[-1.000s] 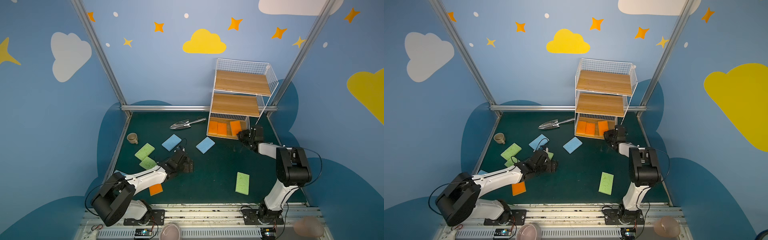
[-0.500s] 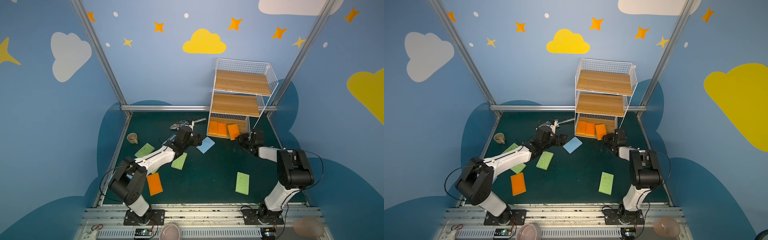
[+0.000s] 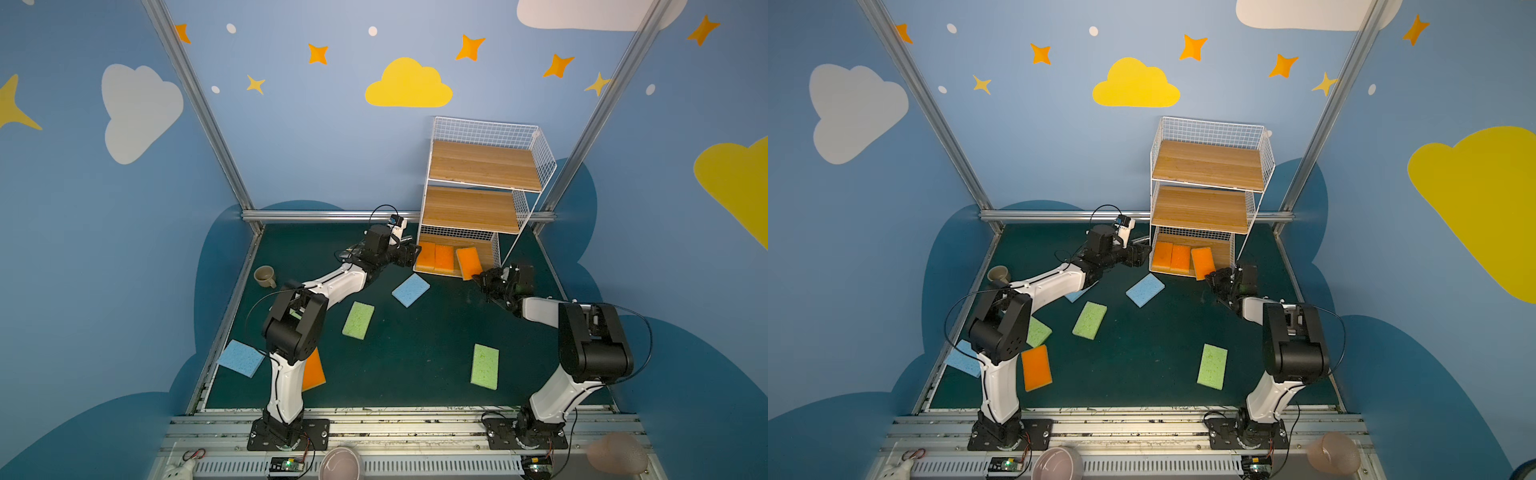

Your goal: Place and organize the cleaning sponges onto the shelf

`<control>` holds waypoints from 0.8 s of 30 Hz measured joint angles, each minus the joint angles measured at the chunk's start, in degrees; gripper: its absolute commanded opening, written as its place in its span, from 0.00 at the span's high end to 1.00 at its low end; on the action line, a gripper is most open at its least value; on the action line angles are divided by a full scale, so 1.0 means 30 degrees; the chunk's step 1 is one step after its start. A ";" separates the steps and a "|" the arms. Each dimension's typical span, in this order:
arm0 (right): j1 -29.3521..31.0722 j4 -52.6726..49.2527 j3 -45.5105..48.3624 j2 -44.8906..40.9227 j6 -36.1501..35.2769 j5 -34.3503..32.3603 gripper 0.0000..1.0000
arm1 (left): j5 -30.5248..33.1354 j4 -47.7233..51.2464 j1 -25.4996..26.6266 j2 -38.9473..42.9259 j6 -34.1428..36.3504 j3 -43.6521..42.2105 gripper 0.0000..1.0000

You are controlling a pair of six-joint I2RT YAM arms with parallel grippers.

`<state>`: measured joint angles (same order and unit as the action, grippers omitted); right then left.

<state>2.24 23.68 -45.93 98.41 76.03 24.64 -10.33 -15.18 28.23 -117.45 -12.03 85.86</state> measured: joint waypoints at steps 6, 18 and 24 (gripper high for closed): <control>-0.0131 0.0007 0.0189 -0.0466 -0.0066 0.0372 1.00 | -0.1523 -0.0925 -0.0073 -0.1231 0.0321 0.1100 0.48; -0.0415 -0.0284 0.0619 -0.1100 -0.0182 0.0532 1.00 | -0.3045 -0.2586 -0.0182 -0.1231 0.0102 0.1107 0.68; -0.0590 -0.0699 0.0940 -0.2018 -0.0474 0.0532 1.00 | -0.3024 -0.2914 -0.0146 -0.1231 0.0073 0.1078 0.52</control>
<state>0.47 21.58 -43.11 92.36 74.61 26.24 -19.40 -23.92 27.79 -121.14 -11.81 89.10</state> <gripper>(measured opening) 0.047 0.436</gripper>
